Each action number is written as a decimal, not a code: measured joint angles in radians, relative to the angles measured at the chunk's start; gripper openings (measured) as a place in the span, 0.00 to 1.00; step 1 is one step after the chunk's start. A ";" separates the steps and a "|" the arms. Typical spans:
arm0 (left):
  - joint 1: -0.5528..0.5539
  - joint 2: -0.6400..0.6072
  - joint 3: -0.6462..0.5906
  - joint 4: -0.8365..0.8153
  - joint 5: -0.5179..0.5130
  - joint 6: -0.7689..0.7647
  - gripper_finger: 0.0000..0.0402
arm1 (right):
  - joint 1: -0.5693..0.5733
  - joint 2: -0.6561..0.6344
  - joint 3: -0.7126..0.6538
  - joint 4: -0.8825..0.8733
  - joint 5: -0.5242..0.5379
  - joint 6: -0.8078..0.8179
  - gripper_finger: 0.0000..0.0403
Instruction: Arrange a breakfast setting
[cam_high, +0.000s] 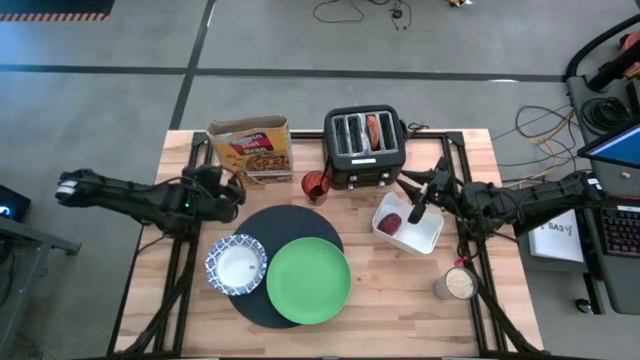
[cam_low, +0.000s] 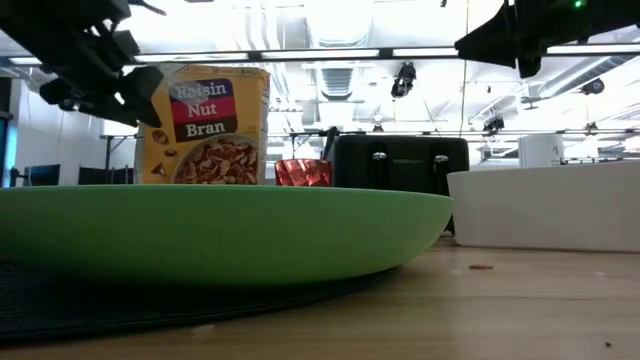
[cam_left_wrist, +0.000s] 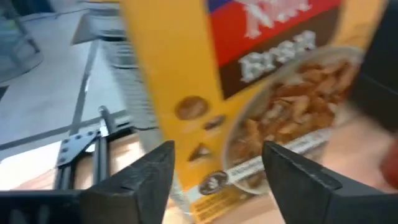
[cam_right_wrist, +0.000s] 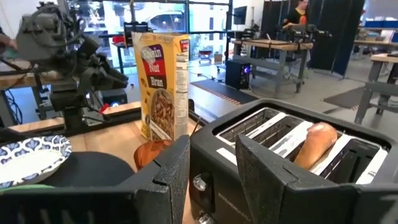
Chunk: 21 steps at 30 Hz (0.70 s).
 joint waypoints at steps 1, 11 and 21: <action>0.009 -0.009 0.000 -0.019 0.001 -0.008 0.60 | 0.000 0.001 0.000 -0.004 0.000 0.005 0.30; 0.041 -0.115 -0.002 -0.045 -0.071 0.053 0.59 | -0.002 0.002 0.000 -0.024 0.000 -0.001 0.30; 0.044 -0.131 -0.021 0.065 -0.087 0.213 0.56 | -0.002 0.002 0.000 -0.024 0.000 -0.012 0.30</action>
